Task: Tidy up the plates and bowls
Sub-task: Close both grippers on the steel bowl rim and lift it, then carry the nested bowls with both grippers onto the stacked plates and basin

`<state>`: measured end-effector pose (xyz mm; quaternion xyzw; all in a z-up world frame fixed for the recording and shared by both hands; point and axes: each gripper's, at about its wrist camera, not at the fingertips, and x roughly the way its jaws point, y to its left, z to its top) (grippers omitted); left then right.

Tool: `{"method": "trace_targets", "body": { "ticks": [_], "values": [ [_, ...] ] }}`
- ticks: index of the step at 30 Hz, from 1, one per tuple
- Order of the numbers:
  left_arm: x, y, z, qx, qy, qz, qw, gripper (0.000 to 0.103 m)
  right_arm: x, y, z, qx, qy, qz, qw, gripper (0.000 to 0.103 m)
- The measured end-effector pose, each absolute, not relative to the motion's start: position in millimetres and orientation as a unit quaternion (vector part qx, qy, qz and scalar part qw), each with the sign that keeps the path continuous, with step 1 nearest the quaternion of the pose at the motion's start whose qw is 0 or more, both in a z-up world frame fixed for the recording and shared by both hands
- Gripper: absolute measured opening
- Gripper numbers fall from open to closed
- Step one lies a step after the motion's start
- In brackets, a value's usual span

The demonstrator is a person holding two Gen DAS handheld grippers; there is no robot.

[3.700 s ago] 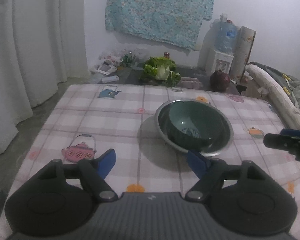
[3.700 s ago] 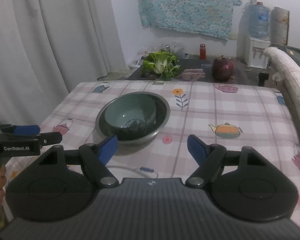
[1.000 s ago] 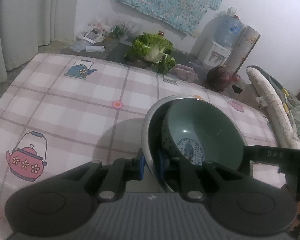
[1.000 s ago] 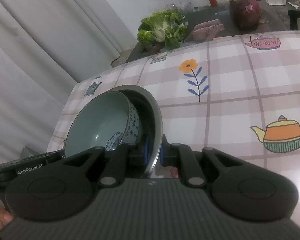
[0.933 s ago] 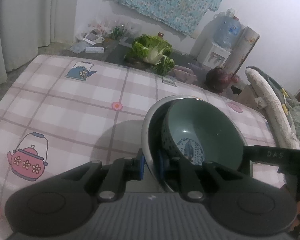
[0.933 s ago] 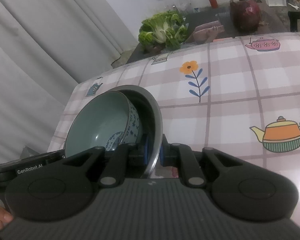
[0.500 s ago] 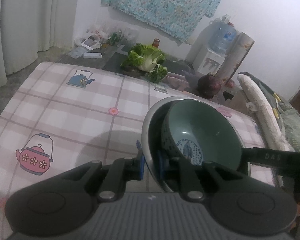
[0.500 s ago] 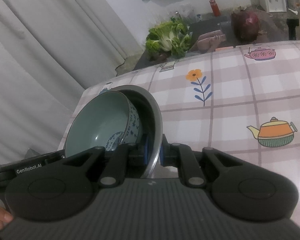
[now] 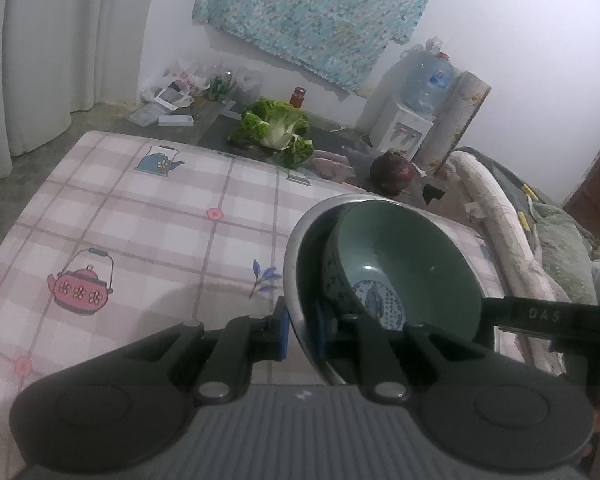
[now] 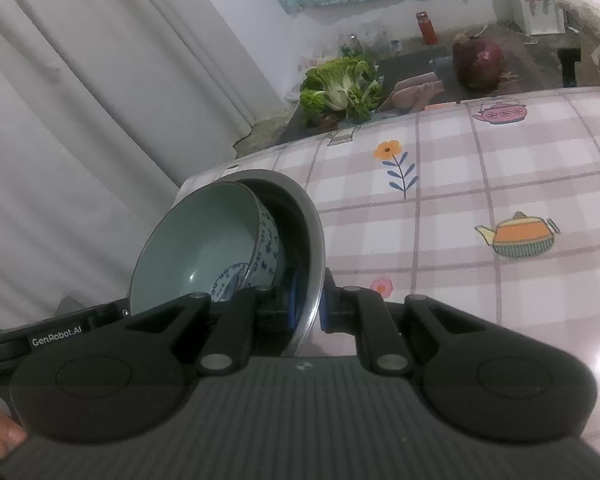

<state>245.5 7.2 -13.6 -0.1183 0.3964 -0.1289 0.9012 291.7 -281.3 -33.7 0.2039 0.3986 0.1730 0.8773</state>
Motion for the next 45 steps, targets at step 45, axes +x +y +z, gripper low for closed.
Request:
{"method": "trace_targets", "body": {
  "ticks": [45],
  "values": [
    [110.1, 3.0, -59.3, -0.093, 0.411, -0.128, 0.898, 0.02, 131.5, -266.0, -98.3, 0.142, 0.436, 0.13, 0.879, 0.015]
  ]
}}
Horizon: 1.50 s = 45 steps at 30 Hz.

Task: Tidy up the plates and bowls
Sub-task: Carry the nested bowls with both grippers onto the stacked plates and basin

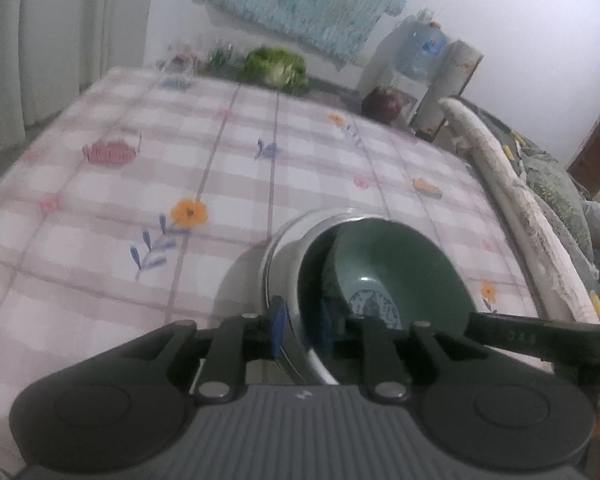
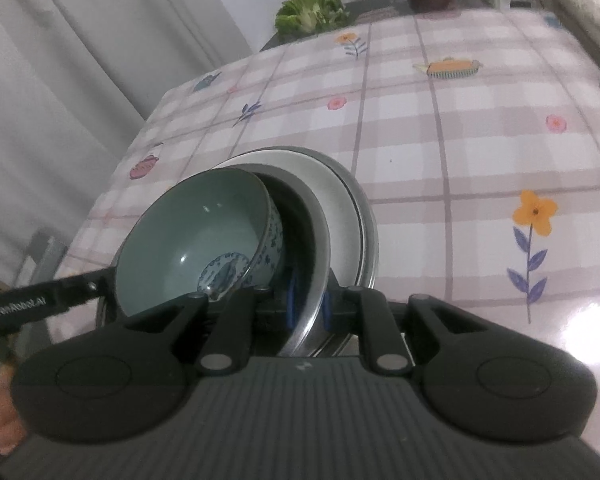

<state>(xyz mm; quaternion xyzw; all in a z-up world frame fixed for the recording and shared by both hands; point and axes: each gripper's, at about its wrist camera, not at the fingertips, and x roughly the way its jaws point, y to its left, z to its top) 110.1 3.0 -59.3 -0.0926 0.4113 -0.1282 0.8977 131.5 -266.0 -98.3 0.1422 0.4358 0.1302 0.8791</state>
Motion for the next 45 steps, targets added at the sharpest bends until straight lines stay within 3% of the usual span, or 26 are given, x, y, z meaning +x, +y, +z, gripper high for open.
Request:
{"method": "trace_targets", "body": {
  "ticks": [3, 6, 8, 10, 18, 25, 28, 37, 38, 45],
  "values": [
    [105.2, 0.1, -52.4, -0.065, 0.393, -0.12, 0.909, 0.036, 128.3, -264.8, -92.6, 0.123, 0.422, 0.123, 0.89, 0.019],
    [101.6, 0.3, -49.7, -0.054, 0.387, -0.116, 0.913, 0.039, 123.8, -267.8, -85.8, 0.115, 0.408, 0.118, 0.898, 0.021],
    [99.6, 2.4, -49.8, -0.057, 0.39, -0.115, 0.912, 0.042, 120.3, -271.9, -81.5, 0.114, 0.398, 0.108, 0.904, 0.036],
    [95.9, 6.4, -51.2, -0.062, 0.394, -0.114, 0.91, 0.045, 114.3, -279.1, -77.2, 0.125, 0.386, 0.103, 0.908, 0.044],
    [82.7, 12.2, -69.4, -0.097, 0.418, -0.136, 0.893, 0.051, 77.8, -311.2, -93.8, 0.266, 0.391, 0.112, 0.874, 0.044],
    [89.7, 10.4, -85.1, -0.137, 0.438, -0.156, 0.875, 0.047, 71.1, -309.0, -123.4, 0.362, 0.403, 0.135, 0.83, 0.044],
    [91.2, 10.0, -87.0, -0.141, 0.438, -0.155, 0.874, 0.046, 72.9, -302.1, -131.2, 0.384, 0.408, 0.147, 0.815, 0.039],
    [97.0, 1.5, -77.3, -0.118, 0.422, -0.147, 0.887, 0.045, 80.4, -298.5, -129.2, 0.378, 0.409, 0.139, 0.819, 0.039],
    [97.9, 0.1, -73.5, -0.117, 0.412, -0.159, 0.89, 0.034, 81.9, -298.8, -129.1, 0.377, 0.408, 0.137, 0.82, 0.038],
    [116.4, -8.2, -79.5, -0.135, 0.435, -0.17, 0.874, 0.037, 91.9, -309.3, -129.8, 0.392, 0.404, 0.126, 0.817, 0.036]
  ]
}}
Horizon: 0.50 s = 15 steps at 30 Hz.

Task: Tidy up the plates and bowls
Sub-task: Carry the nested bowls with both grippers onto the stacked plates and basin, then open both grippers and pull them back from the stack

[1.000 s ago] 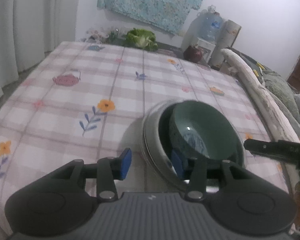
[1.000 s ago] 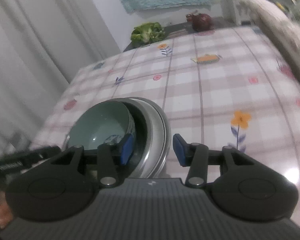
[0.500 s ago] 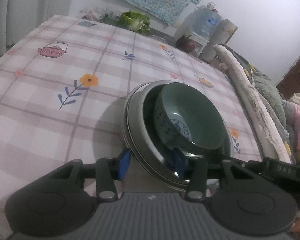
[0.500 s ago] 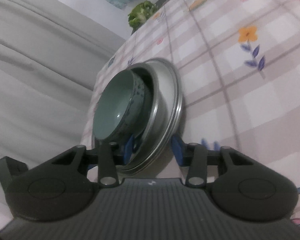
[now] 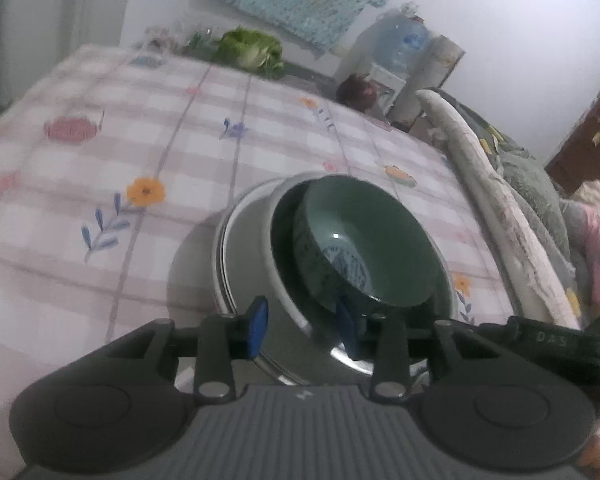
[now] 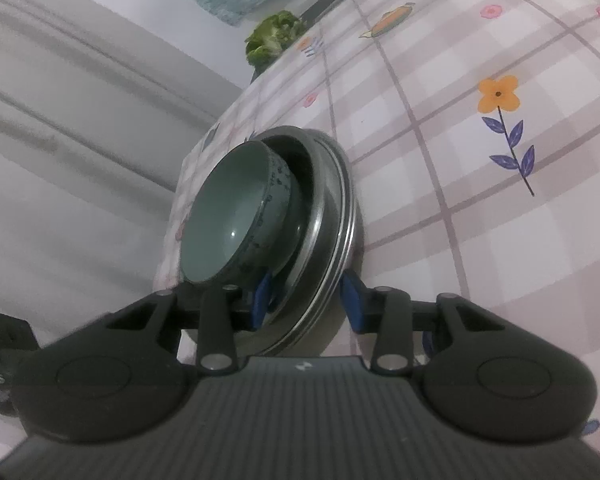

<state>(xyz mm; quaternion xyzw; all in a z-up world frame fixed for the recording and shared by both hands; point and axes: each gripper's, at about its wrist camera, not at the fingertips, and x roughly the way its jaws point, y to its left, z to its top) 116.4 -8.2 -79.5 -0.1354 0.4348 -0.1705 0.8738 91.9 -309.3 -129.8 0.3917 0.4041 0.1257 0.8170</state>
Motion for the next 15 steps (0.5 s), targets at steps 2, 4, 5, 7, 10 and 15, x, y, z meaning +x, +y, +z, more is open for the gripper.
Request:
{"method": "trace_targets", "body": {
  "ticks": [2, 4, 5, 7, 10, 15],
  "values": [
    [112.2, -5.9, -79.7, -0.132, 0.43, -0.168, 0.877, 0.037, 89.5, -310.7, -129.5, 0.392, 0.404, 0.125, 0.817, 0.036],
    [106.1, -3.1, -74.5, -0.124, 0.42, -0.168, 0.883, 0.041, 87.9, -311.0, -129.4, 0.391, 0.403, 0.126, 0.818, 0.036],
    [102.7, -2.0, -71.1, -0.116, 0.414, -0.163, 0.888, 0.051, 86.9, -311.4, -129.0, 0.392, 0.402, 0.127, 0.817, 0.037],
    [96.4, 1.1, -65.5, -0.098, 0.398, -0.151, 0.899, 0.056, 83.8, -313.4, -127.2, 0.392, 0.4, 0.128, 0.818, 0.037],
    [92.1, 9.8, -63.2, -0.087, 0.4, -0.14, 0.902, 0.061, 77.3, -315.2, -124.6, 0.395, 0.398, 0.127, 0.818, 0.04],
    [87.3, 16.9, -69.7, -0.062, 0.418, -0.107, 0.9, 0.062, 69.8, -317.5, -126.4, 0.402, 0.395, 0.12, 0.817, 0.046]
  ]
}}
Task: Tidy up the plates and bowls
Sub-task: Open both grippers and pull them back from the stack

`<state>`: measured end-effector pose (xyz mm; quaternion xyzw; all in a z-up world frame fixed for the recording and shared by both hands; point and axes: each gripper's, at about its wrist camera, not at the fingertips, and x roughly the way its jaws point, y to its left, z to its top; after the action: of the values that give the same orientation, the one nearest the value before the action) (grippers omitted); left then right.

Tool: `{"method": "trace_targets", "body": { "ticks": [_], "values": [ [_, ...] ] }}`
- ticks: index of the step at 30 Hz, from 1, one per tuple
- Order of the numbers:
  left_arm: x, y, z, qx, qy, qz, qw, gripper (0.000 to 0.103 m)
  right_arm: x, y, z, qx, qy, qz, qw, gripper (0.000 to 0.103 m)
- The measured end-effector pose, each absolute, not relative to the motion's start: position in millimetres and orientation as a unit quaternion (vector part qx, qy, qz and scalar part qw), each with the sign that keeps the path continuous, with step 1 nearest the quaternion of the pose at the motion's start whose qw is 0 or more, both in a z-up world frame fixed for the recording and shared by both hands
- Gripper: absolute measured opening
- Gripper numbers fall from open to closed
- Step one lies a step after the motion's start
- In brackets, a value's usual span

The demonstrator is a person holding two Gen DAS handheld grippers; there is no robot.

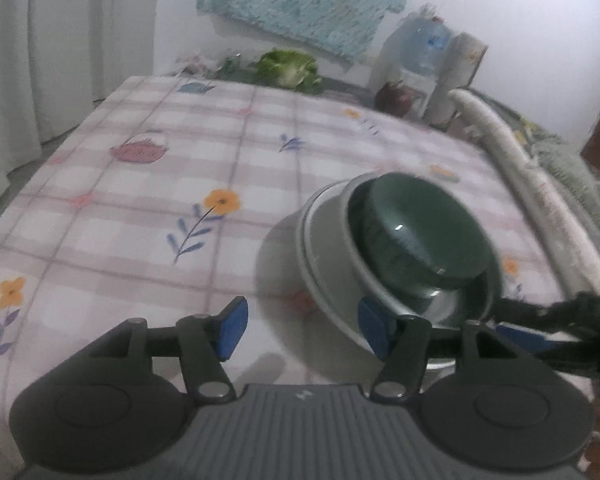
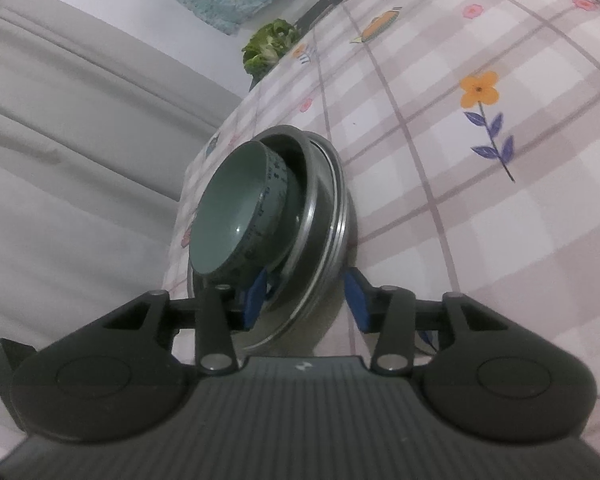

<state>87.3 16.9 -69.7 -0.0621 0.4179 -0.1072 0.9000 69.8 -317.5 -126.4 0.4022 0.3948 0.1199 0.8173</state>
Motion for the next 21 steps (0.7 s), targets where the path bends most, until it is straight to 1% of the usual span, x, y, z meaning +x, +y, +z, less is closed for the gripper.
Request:
{"method": "trace_targets", "body": {
  "ticks": [2, 4, 9, 12, 17, 18, 20, 21],
  "values": [
    [85.2, 18.2, -71.4, -0.058, 0.425, -0.101, 0.898, 0.063, 65.7, -316.2, -124.6, 0.397, 0.394, 0.116, 0.821, 0.047],
    [82.2, 17.4, -71.5, -0.051, 0.426, -0.097, 0.898, 0.067, 62.1, -313.0, -119.4, 0.378, 0.393, 0.109, 0.831, 0.048],
    [72.8, 7.8, -66.3, -0.016, 0.412, -0.093, 0.906, 0.082, 50.3, -305.2, -105.8, 0.312, 0.387, 0.089, 0.863, 0.054],
    [64.9, -3.3, -62.6, 0.018, 0.407, -0.092, 0.909, 0.089, 43.0, -299.4, -99.2, 0.278, 0.385, 0.082, 0.876, 0.059],
    [52.0, -18.4, -58.7, 0.064, 0.403, -0.086, 0.909, 0.095, 28.7, -283.9, -84.1, 0.216, 0.371, 0.073, 0.9, 0.084],
    [49.6, -20.5, -57.9, 0.071, 0.401, -0.084, 0.909, 0.096, 23.6, -282.3, -79.9, 0.202, 0.367, 0.068, 0.905, 0.086],
    [46.2, -22.5, -56.2, 0.079, 0.401, -0.082, 0.909, 0.096, 17.9, -276.9, -72.9, 0.174, 0.36, 0.06, 0.915, 0.093],
    [44.9, -22.8, -55.2, 0.079, 0.402, -0.079, 0.909, 0.096, 14.2, -274.1, -68.6, 0.158, 0.353, 0.055, 0.92, 0.094]
  ]
}}
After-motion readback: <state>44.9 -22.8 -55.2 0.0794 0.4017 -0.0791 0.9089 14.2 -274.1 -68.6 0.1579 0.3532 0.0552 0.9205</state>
